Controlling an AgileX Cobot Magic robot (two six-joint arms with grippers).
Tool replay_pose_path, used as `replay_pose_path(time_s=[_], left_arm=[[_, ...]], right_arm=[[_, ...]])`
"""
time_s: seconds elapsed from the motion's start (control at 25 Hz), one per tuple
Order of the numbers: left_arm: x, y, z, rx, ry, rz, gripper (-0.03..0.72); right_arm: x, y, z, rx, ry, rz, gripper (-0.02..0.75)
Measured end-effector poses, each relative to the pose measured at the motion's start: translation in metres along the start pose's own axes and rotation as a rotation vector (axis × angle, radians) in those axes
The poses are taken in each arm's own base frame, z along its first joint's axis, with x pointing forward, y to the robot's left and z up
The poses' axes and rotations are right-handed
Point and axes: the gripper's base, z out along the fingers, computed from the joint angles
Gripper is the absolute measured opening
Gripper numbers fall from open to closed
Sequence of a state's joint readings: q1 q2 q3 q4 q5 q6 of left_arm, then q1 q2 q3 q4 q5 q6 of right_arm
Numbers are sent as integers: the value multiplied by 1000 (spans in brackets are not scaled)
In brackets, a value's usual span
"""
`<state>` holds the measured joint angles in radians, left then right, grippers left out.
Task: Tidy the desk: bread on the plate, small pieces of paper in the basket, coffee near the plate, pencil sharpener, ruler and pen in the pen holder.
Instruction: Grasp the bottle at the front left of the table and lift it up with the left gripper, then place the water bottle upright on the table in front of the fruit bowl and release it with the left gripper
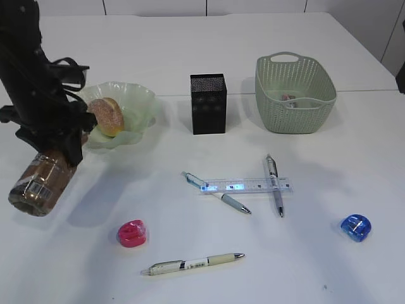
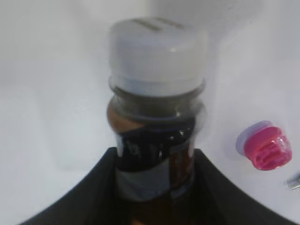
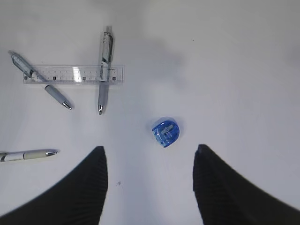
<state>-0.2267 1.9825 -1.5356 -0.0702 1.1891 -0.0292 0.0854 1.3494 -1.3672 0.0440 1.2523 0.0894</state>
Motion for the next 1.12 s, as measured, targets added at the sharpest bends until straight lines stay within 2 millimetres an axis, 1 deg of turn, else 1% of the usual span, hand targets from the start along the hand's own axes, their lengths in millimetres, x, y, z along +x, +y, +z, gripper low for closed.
replay_pose_path(time_s=[0.12,0.24,0.36,0.44,0.52,0.68,0.92,1.04,1.12], left_arm=[[8,-1,-22,4,-87,3,283],[23,0,-32,6,-185,2,281],[45,1,-33,8,-296,-1,281],[61,3,-30,4,-388,0,281],[75,5,-31,4,-504,1,281],[95,8,-25,5,-745,0,281],[105,13,-9,9,-1055,-18,281],[102,14,-5,6,-1174,-24,281],[98,15,1,3,-1216,-26,281]], right_arm=[[0,0,0,0,0,0,459],[0,0,0,0,0,-2,459],[0,0,0,0,0,-2,459],[0,0,0,0,0,-2,459],[0,0,0,0,0,-2,459],[0,0,0,0,0,-2,459],[0,0,0,0,0,-11,459],[0,0,0,0,0,-30,459],[0,0,0,0,2,-40,459]])
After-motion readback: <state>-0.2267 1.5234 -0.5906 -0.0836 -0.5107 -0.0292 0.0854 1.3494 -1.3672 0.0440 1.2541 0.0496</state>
